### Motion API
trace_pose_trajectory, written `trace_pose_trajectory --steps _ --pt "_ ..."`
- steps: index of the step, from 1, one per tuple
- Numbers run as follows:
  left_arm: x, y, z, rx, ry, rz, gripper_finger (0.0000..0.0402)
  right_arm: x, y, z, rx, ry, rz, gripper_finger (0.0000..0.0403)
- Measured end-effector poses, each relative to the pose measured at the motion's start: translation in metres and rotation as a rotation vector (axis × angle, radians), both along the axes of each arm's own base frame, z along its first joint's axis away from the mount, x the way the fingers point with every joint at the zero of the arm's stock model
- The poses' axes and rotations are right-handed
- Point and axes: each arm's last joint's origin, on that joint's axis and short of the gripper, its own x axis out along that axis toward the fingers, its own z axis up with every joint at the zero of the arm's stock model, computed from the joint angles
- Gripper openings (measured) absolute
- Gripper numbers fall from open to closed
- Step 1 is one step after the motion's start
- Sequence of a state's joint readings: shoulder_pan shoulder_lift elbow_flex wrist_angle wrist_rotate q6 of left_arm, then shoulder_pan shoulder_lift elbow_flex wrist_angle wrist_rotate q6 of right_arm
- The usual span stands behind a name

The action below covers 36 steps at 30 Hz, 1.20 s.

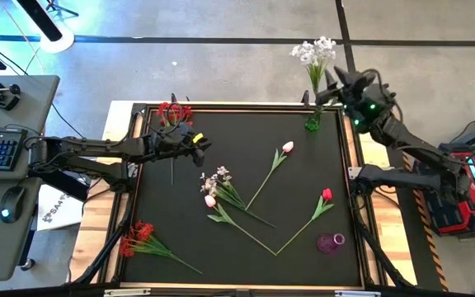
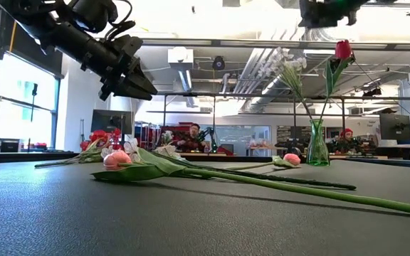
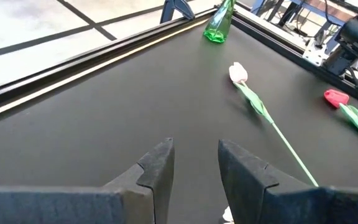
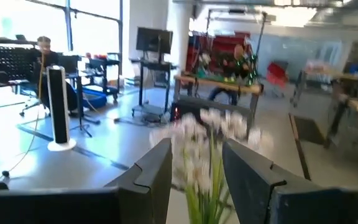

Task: Sort flowers into vase by color
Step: Put the top white flowers into the green vase

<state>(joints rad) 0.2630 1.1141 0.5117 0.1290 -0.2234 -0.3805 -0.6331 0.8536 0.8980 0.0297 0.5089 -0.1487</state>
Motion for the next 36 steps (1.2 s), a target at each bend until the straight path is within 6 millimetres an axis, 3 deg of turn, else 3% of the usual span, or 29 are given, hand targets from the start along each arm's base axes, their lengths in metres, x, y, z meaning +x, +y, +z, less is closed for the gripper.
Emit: trace_pose_trajectory --steps 7,13,19,27,31,36 --pt "0.0 0.0 0.0 0.007 0.004 -0.004 0.0113 0.008 -0.007 0.04 -0.031 0.043 0.064 0.0129" --pt "0.0 0.0 0.0 0.019 0.011 -0.011 0.0113 0.015 -0.041 0.065 0.042 0.117 -0.037 0.013" --pt "0.0 0.0 0.0 0.02 0.012 -0.012 0.0113 0.021 -0.08 0.068 0.317 0.199 -0.015 0.0156" --pt "0.0 0.0 0.0 0.02 0.014 -0.012 0.0113 0.026 -0.115 0.081 0.433 0.279 -0.03 0.0219" --pt "0.0 0.0 -0.001 0.017 0.023 -0.012 0.0113 0.019 -0.13 0.092 0.448 0.247 -0.082 0.0218" --pt "-0.001 0.0 -0.003 0.006 0.041 -0.009 0.0113 -0.005 -0.149 0.103 0.538 0.072 -0.215 0.0207"
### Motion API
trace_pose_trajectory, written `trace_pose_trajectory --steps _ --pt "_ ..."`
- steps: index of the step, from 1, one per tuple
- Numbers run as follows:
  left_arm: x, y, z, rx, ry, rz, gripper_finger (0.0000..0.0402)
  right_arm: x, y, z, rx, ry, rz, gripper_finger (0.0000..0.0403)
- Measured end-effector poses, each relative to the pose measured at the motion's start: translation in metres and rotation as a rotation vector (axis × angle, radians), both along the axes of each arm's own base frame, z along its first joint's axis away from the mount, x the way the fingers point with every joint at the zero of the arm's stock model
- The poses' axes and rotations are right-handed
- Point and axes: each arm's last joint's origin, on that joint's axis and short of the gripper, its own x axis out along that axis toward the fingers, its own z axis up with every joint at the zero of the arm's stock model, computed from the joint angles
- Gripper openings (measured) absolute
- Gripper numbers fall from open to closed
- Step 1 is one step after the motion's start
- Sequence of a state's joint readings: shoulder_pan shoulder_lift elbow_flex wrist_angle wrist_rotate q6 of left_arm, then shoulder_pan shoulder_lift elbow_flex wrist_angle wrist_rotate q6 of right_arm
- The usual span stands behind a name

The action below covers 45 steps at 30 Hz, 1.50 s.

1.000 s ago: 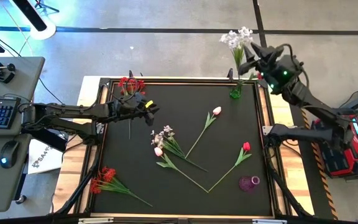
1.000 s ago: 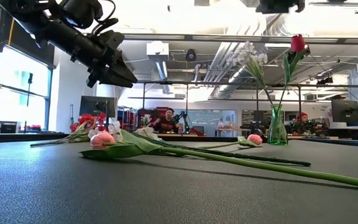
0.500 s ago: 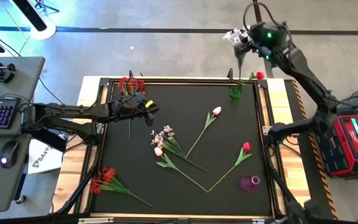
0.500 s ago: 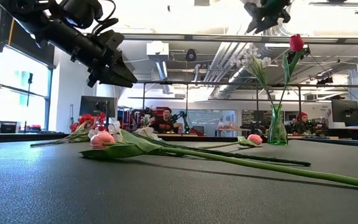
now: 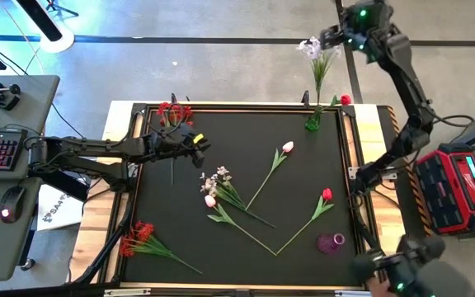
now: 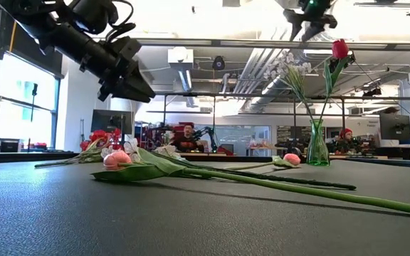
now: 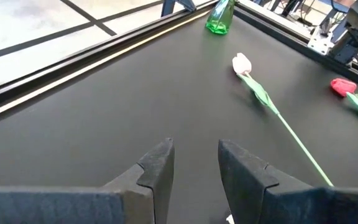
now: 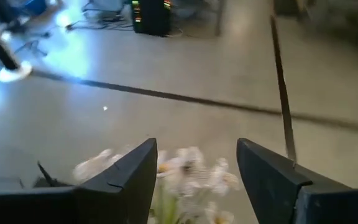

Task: Sort flowers into vase by color
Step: Put the top white flowers into the green vase

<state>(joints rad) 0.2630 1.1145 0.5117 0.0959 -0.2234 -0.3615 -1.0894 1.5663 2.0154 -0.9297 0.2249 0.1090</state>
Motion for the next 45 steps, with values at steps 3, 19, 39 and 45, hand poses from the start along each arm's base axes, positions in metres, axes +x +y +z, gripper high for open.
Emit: trace_pose_trajectory --steps 3,19,39,45 --pt "0.0 0.0 0.0 -0.001 0.004 0.0 0.0113 -0.015 -0.015 -0.004 0.063 -0.087 -0.036 0.0207" --pt "0.0 0.0 0.0 0.001 0.002 0.008 0.0113 -0.041 -0.059 -0.043 0.311 -0.232 -0.009 0.0205" --pt "0.0 0.001 0.0 0.008 0.003 0.023 0.0113 -0.043 -0.052 -0.048 0.363 -0.149 0.019 0.0007" --pt "0.0 0.0 0.0 0.007 0.003 0.019 0.0113 -0.04 -0.031 -0.032 0.328 -0.131 0.043 0.0002"
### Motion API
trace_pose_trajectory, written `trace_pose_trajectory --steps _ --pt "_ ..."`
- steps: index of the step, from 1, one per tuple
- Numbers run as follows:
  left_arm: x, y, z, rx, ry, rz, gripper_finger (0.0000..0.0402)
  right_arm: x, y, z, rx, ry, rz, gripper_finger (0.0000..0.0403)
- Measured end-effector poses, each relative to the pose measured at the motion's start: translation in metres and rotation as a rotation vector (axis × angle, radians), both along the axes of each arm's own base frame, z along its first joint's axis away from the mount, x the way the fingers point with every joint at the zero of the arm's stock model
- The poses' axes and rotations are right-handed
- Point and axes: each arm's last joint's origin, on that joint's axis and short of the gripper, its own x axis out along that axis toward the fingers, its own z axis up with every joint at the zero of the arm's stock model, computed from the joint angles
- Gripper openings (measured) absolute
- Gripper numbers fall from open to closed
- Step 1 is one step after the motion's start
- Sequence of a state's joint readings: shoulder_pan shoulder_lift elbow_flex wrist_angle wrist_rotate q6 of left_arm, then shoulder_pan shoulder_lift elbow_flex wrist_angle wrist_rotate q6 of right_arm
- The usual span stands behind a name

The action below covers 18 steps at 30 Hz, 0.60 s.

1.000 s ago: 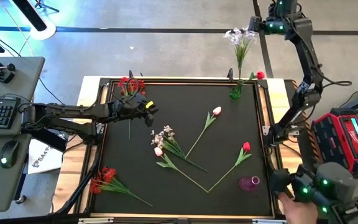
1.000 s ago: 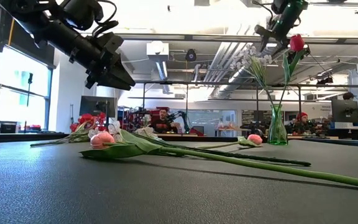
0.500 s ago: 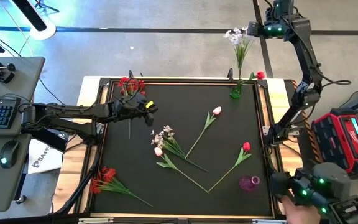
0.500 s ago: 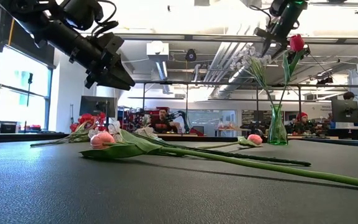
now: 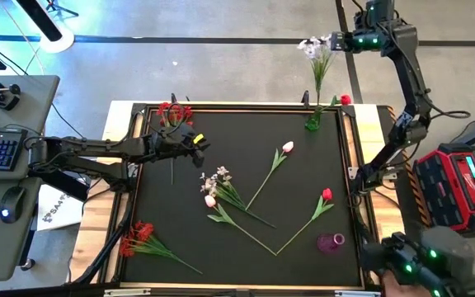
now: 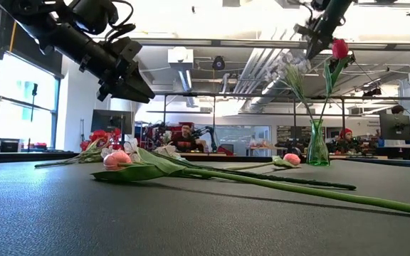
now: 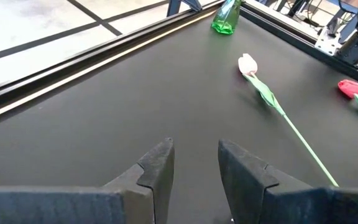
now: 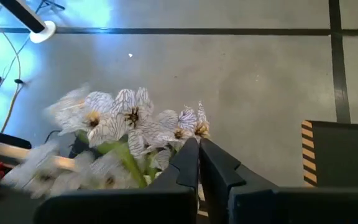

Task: Sort flowers into vase by color
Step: Put the top white flowers into the green vase

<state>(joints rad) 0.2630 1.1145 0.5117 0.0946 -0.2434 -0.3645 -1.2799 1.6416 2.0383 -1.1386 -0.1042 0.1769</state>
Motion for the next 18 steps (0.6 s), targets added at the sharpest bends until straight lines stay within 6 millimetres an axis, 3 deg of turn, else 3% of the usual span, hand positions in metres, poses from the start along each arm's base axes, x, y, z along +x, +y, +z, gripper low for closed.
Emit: trace_pose_trajectory --steps 6,18 --pt "0.0 0.0 0.0 0.001 0.0 -0.001 0.0113 0.002 0.029 0.013 0.003 0.059 -0.009 0.0001" --pt "0.0 0.0 0.0 0.0 0.0 -0.001 0.0113 0.022 0.064 -0.001 0.207 0.253 0.033 0.0"
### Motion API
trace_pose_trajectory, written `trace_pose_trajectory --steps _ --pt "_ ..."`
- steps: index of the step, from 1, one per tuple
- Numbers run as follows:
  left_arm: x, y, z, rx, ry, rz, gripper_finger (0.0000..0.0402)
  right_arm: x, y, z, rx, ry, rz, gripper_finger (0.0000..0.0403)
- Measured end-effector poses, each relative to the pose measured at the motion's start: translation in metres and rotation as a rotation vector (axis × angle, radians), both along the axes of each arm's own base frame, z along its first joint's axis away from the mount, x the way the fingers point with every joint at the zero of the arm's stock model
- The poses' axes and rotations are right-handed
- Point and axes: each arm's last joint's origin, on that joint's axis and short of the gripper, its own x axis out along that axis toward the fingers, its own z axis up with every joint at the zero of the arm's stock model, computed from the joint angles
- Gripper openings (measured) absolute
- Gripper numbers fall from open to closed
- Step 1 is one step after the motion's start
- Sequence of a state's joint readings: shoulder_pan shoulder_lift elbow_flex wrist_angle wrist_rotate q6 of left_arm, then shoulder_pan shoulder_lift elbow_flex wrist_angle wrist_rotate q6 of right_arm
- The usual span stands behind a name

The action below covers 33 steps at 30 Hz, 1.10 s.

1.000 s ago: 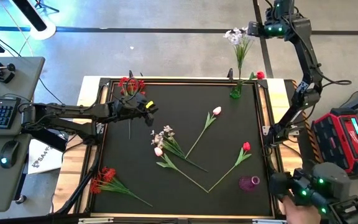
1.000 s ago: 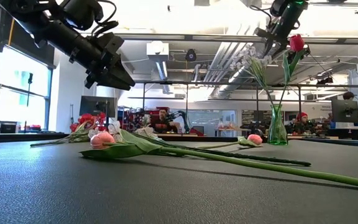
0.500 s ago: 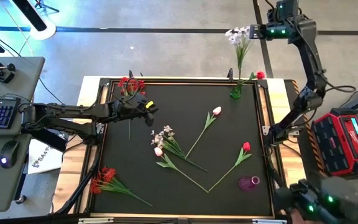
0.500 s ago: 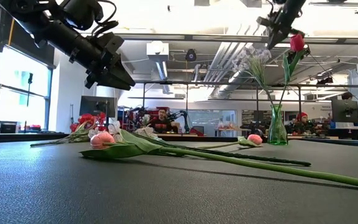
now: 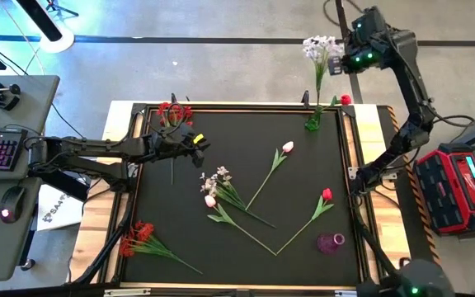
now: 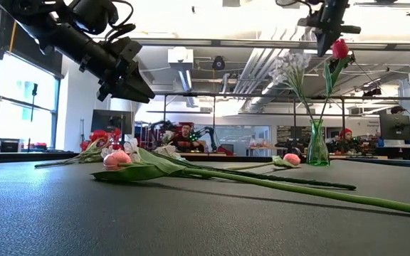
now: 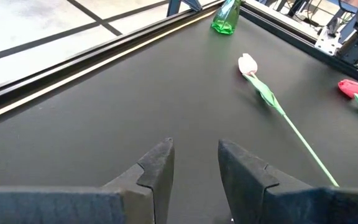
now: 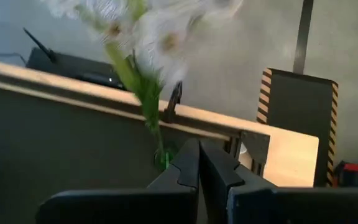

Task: Sort flowers into vase by color
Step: Put the top white flowers into the green vase

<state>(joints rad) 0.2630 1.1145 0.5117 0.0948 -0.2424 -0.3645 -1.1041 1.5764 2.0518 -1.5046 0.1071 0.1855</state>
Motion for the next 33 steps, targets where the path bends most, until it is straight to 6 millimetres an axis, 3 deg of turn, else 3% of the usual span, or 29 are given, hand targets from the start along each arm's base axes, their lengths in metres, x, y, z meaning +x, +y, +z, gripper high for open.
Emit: trace_pose_trajectory --steps 7,13,18,25,28,33 --pt "0.0 0.0 0.0 0.0 0.0 -0.003 0.0113 0.016 0.012 0.004 -0.076 0.094 -0.007 0.0" --pt "0.0 -0.001 0.0 -0.002 0.0 -0.009 0.0113 0.025 0.009 0.016 -0.168 -0.079 0.105 0.0014" --pt "0.0 -0.001 0.0 0.01 0.007 -0.015 0.0113 0.033 -0.008 0.017 -0.235 -0.183 0.189 0.0087" --pt "0.0 -0.001 0.0 0.024 0.015 -0.023 0.0113 0.044 -0.037 0.011 -0.354 -0.172 0.12 0.0218" --pt "0.0 -0.001 0.0 0.024 0.016 -0.023 0.0113 0.046 -0.045 0.016 -0.46 -0.154 0.087 0.0243" --pt "0.0 -0.001 0.0 0.038 0.024 -0.031 0.0113 0.04 -0.058 0.02 -0.55 -0.118 0.04 0.0244"
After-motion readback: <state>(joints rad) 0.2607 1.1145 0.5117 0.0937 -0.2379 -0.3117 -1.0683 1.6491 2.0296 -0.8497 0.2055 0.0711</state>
